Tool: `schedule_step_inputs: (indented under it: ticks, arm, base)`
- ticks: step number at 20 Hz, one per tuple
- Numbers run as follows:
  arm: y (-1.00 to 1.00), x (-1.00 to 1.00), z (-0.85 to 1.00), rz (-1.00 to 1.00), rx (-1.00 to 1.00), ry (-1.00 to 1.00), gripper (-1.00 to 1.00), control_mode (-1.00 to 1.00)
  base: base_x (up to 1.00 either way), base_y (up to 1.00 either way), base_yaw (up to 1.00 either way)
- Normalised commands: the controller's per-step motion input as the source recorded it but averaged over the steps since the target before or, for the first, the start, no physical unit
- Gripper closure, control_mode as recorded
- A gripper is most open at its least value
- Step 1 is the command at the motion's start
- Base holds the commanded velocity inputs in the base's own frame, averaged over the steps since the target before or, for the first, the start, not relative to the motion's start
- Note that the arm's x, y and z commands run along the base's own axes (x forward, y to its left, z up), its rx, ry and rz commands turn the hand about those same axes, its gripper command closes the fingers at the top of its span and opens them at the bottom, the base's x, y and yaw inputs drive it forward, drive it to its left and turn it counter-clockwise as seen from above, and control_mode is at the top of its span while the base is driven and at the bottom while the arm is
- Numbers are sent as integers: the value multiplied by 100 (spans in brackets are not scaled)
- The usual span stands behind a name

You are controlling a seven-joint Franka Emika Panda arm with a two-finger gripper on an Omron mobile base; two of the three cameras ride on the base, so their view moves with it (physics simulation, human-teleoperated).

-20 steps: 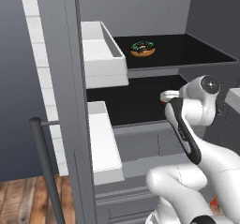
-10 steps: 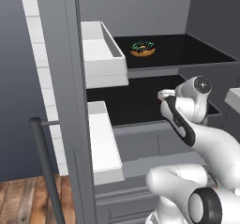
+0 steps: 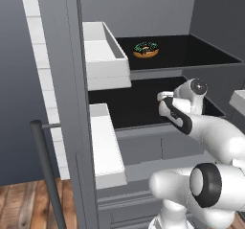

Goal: Take the donut and cupcake from the fridge and place them on the empty tray on the dining counter.

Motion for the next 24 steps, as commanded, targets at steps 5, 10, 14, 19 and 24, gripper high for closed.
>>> schedule_step_inputs:
  ticks: [5, 10, 14, 19, 24]
  arm:
    - [-4, 24, -18, 0, 0, 4, -100, -100]
    - [0, 27, -21, 0, 0, 3, -100, -100]
    - [-1, 28, -23, 0, 0, 0, -100, -100]
    - [-9, 25, -24, 0, 0, 0, -100, -100]
    - [-13, 41, -23, 0, 0, 0, -100, -100]
  base:
    - [0, 0, 0]
    - [0, 0, 0]
    - [0, 0, 0]
    - [0, 0, 0]
    - [0, 0, 0]
